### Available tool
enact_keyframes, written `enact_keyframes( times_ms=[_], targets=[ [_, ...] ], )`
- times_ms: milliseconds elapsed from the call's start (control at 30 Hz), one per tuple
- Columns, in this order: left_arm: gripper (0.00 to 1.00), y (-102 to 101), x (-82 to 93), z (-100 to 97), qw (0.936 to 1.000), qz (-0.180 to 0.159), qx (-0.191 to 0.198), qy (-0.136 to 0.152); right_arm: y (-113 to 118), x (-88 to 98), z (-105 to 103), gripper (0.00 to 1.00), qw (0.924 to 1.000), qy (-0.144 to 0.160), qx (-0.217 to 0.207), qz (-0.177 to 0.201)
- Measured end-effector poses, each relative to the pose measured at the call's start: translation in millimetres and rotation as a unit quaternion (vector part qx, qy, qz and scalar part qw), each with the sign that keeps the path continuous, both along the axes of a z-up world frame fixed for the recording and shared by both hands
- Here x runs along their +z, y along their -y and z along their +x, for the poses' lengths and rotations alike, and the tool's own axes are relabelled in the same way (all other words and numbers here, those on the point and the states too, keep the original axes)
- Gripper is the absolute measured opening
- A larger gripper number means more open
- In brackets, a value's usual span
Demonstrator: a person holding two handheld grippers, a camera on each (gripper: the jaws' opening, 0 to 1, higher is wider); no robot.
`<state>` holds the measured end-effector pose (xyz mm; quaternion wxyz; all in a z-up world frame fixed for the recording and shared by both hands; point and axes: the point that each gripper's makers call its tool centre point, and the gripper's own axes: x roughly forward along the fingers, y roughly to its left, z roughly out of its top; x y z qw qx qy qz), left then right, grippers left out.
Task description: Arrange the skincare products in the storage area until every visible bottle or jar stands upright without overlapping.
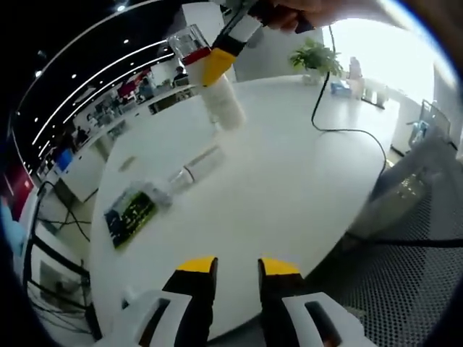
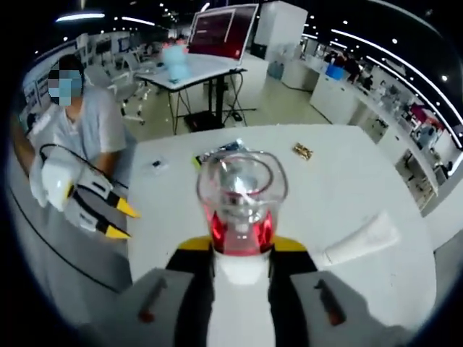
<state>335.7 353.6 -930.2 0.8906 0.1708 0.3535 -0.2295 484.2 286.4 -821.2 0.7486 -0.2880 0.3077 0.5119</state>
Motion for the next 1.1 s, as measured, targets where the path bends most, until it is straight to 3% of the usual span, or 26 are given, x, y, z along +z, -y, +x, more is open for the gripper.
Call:
enact_keyframes(
  times_ms=[100, 267, 433, 500, 533, 633, 867, 933, 1000, 1033, 1100],
  targets=[
    [0.24, 1, 4.0, 1.6, 0.9997, -0.022, 0.009, 0.001, 2, 0.0, -9, 0.26, 0.9999, -0.009, -0.007, 0.011],
    [0.27, 2, 15.2, 7.8, 0.9954, -0.087, 0.041, 0.0, 4, -0.6, -26, 0.26, 0.9985, -0.034, -0.022, 0.037],
    [0.3, 1, 26.3, 13.5, 0.9851, -0.155, 0.074, -0.009, 3, 6.4, -44, 0.26, 0.9962, -0.05, -0.022, 0.068],
    [0.33, 1, 31.1, 14.8, 0.9734, -0.204, 0.1, -0.032, 2, 9.5, -50, 0.26, 0.995, -0.056, -0.02, 0.08],
    [0.34, 1, 37.1, 17.6, 0.9619, -0.244, 0.117, -0.042, 2, 10.7, -52, 0.26, 0.9941, -0.061, -0.023, 0.087],
    [0.35, -3, 47.9, 22.6, 0.9491, -0.285, 0.128, -0.039, 1, 15.7, -57, 0.26, 0.9908, -0.075, -0.031, 0.109],
    [0.48, 16, 90.0, 22.1, 0.9227, -0.377, 0.08, -0.02, -5, 32.3, -80, 0.26, 0.9825, -0.099, -0.002, 0.158],
    [0.53, 22, 109.1, 28.2, 0.9059, -0.416, 0.077, 0.002, -8, 35.3, -86, 0.26, 0.9814, -0.1, 0.014, 0.163],
    [0.59, 31, 123.6, 31.6, 0.8954, -0.441, 0.059, 0.017, -11, 37.6, -96, 0.26, 0.9799, -0.105, 0.031, 0.167],
    [0.61, 36, 128.2, 31.7, 0.8928, -0.447, 0.048, 0.019, -12, 38.7, -100, 0.26, 0.9791, -0.106, 0.039, 0.169],
    [0.62, 46, 132.6, 29.2, 0.8963, -0.443, 0.018, 0.017, -14, 43.3, -111, 0.26, 0.976, -0.106, 0.069, 0.177]
  ],
)
